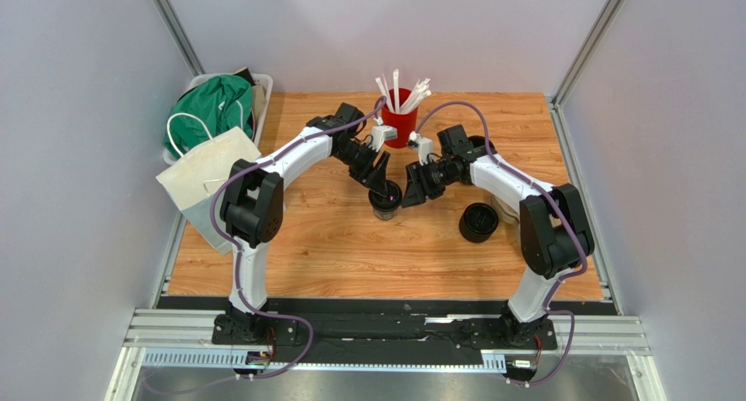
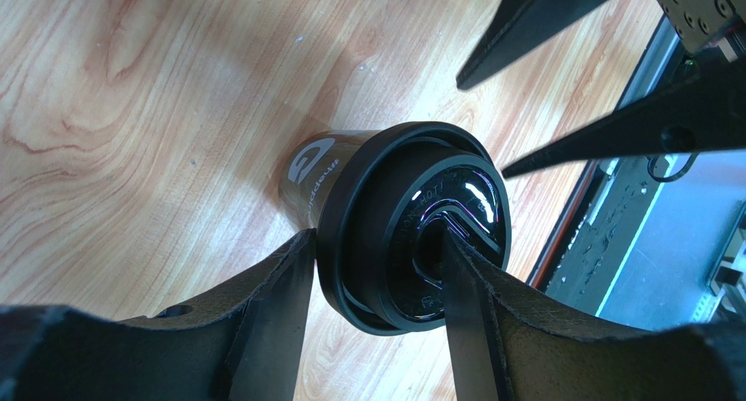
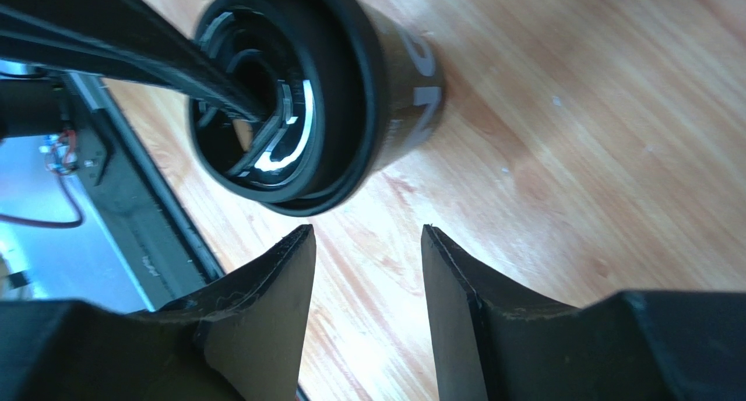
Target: Pack the takeout coffee
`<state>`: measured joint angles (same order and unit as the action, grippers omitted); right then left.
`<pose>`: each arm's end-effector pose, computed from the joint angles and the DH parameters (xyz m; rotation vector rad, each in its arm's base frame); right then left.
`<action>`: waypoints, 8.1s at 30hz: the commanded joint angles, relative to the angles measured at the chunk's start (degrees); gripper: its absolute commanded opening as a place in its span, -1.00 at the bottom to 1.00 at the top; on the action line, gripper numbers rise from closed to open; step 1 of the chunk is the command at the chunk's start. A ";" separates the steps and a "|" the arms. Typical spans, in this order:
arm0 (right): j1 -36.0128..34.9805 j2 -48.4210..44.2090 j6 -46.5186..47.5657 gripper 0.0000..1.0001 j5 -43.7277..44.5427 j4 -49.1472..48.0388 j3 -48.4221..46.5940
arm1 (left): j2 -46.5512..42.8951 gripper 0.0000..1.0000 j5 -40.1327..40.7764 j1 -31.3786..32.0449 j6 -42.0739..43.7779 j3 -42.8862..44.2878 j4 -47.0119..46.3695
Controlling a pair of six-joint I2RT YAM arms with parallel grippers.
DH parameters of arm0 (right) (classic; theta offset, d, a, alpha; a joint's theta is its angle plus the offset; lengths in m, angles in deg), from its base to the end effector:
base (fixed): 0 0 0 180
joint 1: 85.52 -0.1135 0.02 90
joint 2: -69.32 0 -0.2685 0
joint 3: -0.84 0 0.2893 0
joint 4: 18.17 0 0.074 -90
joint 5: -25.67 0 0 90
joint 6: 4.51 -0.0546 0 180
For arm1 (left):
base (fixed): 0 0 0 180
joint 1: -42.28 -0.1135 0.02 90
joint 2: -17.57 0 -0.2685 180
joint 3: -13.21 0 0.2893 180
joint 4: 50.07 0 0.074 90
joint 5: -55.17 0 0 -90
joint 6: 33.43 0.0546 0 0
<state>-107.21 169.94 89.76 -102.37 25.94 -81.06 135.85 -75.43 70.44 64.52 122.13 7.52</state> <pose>0.3564 0.1780 0.1805 -0.7977 2.4934 0.9844 0.4045 -0.2568 0.1967 1.0220 2.4835 -1.0710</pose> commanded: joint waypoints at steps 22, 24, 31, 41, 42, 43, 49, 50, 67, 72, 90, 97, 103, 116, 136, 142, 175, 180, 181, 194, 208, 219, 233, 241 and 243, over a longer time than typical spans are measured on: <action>-0.19 4.14 -3.92 0.01 5.25 -3.93 -4.34 | 4.24 0.18 12.12 0.49 5.41 -2.02 2.45; -0.63 4.58 -3.83 0.01 7.71 -4.01 -4.25 | 4.24 0.17 12.30 0.49 5.41 -2.11 2.45; -2.39 6.78 -2.78 0.00 13.08 -3.05 -4.42 | 4.50 0.15 12.47 0.49 5.50 -2.11 2.54; -0.72 0.99 -3.65 0.11 -0.18 0.29 -8.55 | 4.86 0.15 12.74 0.49 5.59 -2.11 2.71; -0.37 0.81 -3.83 0.14 -1.32 0.55 -8.90 | 4.94 0.15 12.74 0.40 5.50 -2.03 2.63; 0.07 0.98 -5.49 0.17 -3.25 0.47 -9.43 | 4.94 0.15 12.74 0.40 5.50 -2.02 2.71; 0.86 2.83 -10.68 0.23 -10.45 -2.34 -9.08 | 4.33 0.15 12.21 0.40 5.24 -1.94 2.63; 0.78 2.65 -11.30 0.23 -10.21 -2.87 -9.26 | 4.24 0.15 12.12 0.31 5.15 -1.94 2.45; -1.95 4.67 -22.20 0.16 -2.92 -14.65 -3.29 | 4.59 0.15 8.69 -0.92 1.81 -1.41 0.08; -2.21 4.50 -22.64 0.12 -3.27 -15.53 -1.00 | 4.51 0.14 8.52 -1.09 1.37 -2.02 -0.54; -3.18 6.52 -25.46 -0.23 -1.78 -17.64 0.32 | 3.63 0.20 4.31 -1.97 0.32 -3.08 -2.73; -3.36 6.43 -24.31 -0.31 0.86 -16.23 0.06 | 0.91 0.38 -3.24 -3.55 -1.70 -4.66 -6.16; -3.88 6.87 -23.52 -0.31 2.71 -15.18 -0.64 | 0.20 0.43 -6.51 -3.90 -2.85 -5.63 -7.48; -7.40 7.49 -20.18 -0.31 8.16 -10.43 -3.54 | -2.26 0.52 -13.45 -5.84 -7.68 -8.87 -13.53; -9.51 11.70 -17.46 -0.39 10.18 -5.25 -8.03 | -5.69 0.60 -23.30 -7.68 -16.81 -14.41 -24.88; -9.42 12.23 -16.93 -0.41 10.27 -4.46 -8.47 | -8.24 0.64 -25.05 -7.77 -17.96 -15.64 -26.81; -8.46 15.57 -12.45 -0.41 10.36 2.05 -15.76 | -7.45 0.67 -15.92 -17.00 -9.53 -14.68 -19.97; -7.75 15.57 -12.01 -0.41 10.18 2.58 -16.38 | -6.84 0.58 -13.63 -17.00 -8.47 -15.91 -20.14; -7.75 15.57 -12.01 -0.40 10.09 2.58 -16.38 | -6.75 0.55 -13.46 -17.00 -8.39 -16.26 -20.05; -7.49 15.75 -11.92 -0.38 10.18 2.58 -16.64 | -4.99 0.38 -14.68 -16.83 -5.84 -17.41 -19.17; -7.49 15.92 -11.74 -0.37 10.44 2.58 -16.55 | -2.53 0.23 -13.72 -13.75 -0.92 -16.00 -13.46; -7.49 15.92 -11.39 -0.38 11.32 2.66 -16.03 | 0.11 0.04 -8.98 -12.96 -0.30 -14.77 -10.82; -7.49 16.54 -10.16 -0.40 12.82 4.07 -14.71 | 2.48 -0.02 -0.45 -10.23 1.99 -11.96 -4.85; -7.57 16.89 -9.90 -0.40 13.26 4.16 -14.01 | 0.64 0.12 -4.91 -10.32 1.72 -11.17 -5.72; -7.57 16.72 -9.90 -0.40 13.52 4.07 -13.83 | -1.37 0.22 -7.81 -10.32 0.85 -10.64 -6.16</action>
<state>-114.66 182.59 75.16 -99.40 26.31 -98.44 133.92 -85.88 57.85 62.31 112.75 0.57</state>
